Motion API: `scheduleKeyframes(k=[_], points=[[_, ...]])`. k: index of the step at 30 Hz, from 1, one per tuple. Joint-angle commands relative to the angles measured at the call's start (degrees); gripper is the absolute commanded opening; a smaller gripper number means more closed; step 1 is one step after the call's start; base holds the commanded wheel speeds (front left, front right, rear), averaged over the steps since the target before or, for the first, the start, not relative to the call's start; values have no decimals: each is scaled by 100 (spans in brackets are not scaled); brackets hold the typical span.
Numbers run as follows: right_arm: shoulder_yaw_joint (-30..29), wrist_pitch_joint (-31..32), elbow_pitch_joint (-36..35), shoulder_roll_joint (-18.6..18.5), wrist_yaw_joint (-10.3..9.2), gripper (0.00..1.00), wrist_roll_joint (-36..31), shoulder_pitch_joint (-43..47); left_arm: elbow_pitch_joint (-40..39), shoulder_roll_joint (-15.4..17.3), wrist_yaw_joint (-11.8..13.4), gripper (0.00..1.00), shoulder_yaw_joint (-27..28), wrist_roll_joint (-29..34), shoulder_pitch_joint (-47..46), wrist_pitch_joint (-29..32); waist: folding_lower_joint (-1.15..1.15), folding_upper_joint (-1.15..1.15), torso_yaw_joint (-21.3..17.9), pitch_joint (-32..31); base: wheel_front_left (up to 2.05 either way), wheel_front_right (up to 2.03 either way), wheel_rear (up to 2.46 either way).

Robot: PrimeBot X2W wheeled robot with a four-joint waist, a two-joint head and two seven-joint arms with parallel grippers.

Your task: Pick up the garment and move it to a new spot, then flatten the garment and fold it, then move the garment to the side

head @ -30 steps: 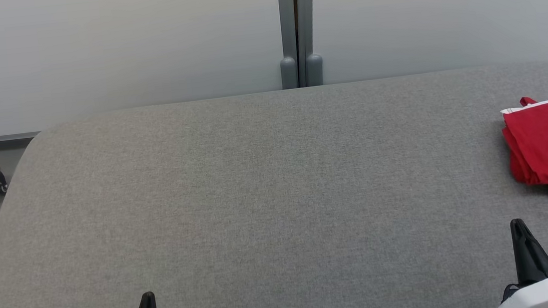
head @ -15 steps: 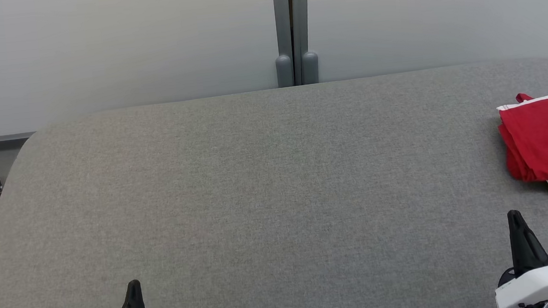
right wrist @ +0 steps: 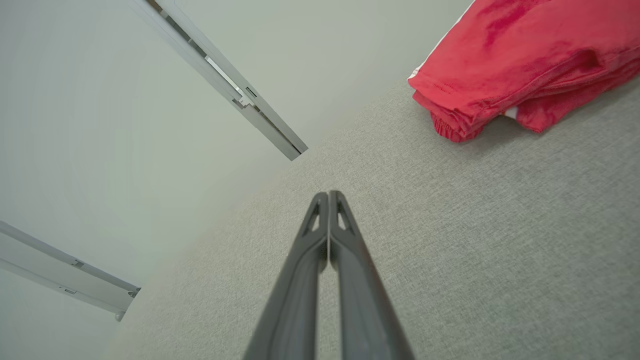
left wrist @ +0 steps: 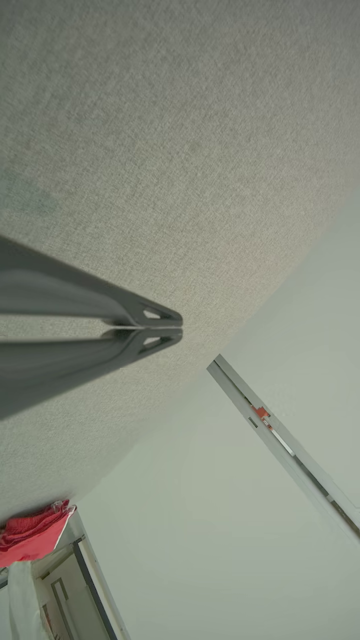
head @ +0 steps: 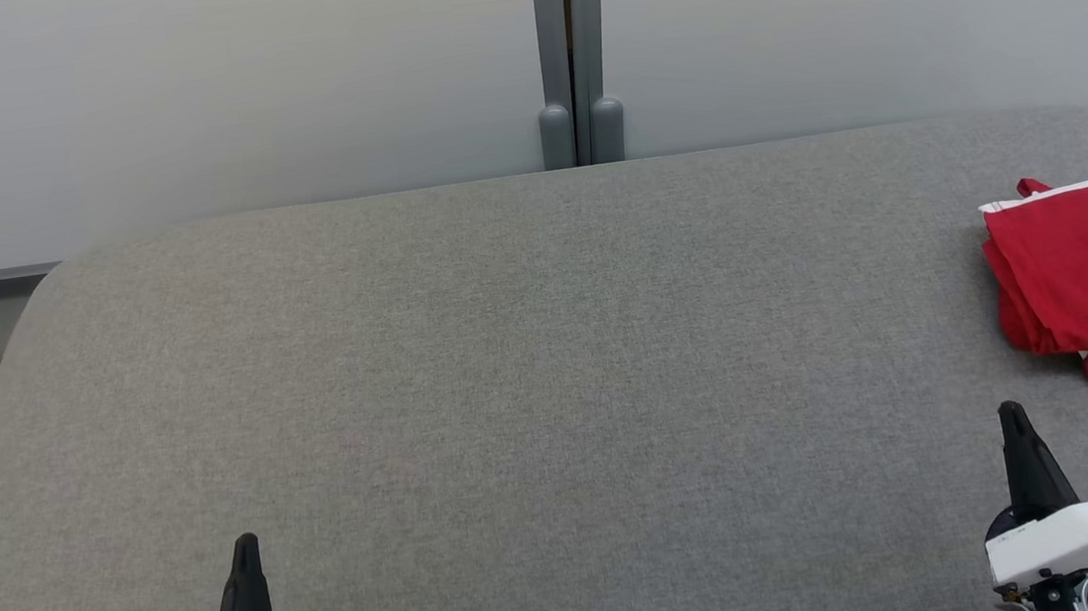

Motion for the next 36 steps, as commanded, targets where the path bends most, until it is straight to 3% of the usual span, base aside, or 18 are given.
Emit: scheduleKeyframes(k=[1,36], points=[[10,43,-48,-41,-2,0,221,-150,-63,57,-9,0,52,-180,-171,43,0,0,-7,5,0,0,0],[88,629,135,-46,-4,0,2706,-565,18,72,-18,0,323,-2315,-616,611,0,0,-159,109,0,0,0]])
